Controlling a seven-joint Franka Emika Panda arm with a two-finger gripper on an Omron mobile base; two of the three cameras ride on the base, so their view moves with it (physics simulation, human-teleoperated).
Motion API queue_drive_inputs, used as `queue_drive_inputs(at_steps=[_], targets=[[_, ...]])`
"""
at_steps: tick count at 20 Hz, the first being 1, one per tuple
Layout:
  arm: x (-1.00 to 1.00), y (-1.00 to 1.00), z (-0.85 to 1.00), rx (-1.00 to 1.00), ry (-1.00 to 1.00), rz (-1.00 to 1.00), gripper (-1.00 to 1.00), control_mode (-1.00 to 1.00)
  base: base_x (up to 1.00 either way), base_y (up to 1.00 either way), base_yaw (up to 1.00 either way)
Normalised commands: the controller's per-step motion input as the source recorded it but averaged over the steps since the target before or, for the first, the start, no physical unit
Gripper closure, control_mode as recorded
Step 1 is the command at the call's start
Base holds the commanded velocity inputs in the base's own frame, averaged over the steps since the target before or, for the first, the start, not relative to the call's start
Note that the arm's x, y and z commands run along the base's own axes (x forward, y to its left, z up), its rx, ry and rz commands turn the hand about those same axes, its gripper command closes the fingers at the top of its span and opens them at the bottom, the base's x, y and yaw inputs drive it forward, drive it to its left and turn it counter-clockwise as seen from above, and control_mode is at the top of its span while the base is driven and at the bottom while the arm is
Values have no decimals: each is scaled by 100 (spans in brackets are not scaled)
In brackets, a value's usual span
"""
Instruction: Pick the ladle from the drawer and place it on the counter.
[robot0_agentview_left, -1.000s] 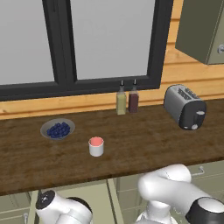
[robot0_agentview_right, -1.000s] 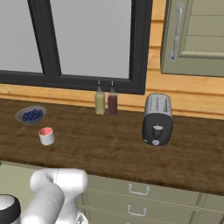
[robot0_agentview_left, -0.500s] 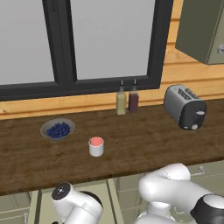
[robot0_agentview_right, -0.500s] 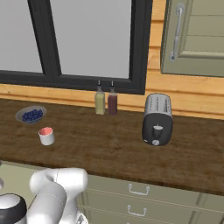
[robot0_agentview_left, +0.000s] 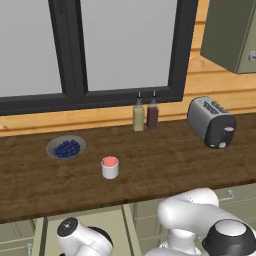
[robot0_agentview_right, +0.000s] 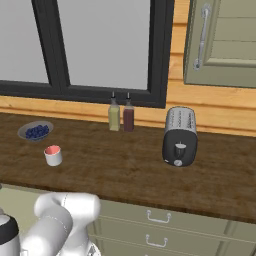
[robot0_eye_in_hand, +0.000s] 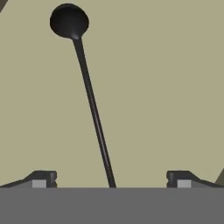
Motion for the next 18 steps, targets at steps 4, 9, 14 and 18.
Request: queue_drive_inputs(at_steps=[4, 9, 14, 18], targets=[[0, 0, -27, 0, 0, 0, -100, -100, 0, 0, 0], [0, 0, -42, 0, 0, 0, -100, -100, 0, 0, 0], [0, 0, -50, 0, 0, 0, -100, -100, 0, 0, 0], [0, 0, -48, 0, 0, 0, -100, -100, 0, 0, 0]])
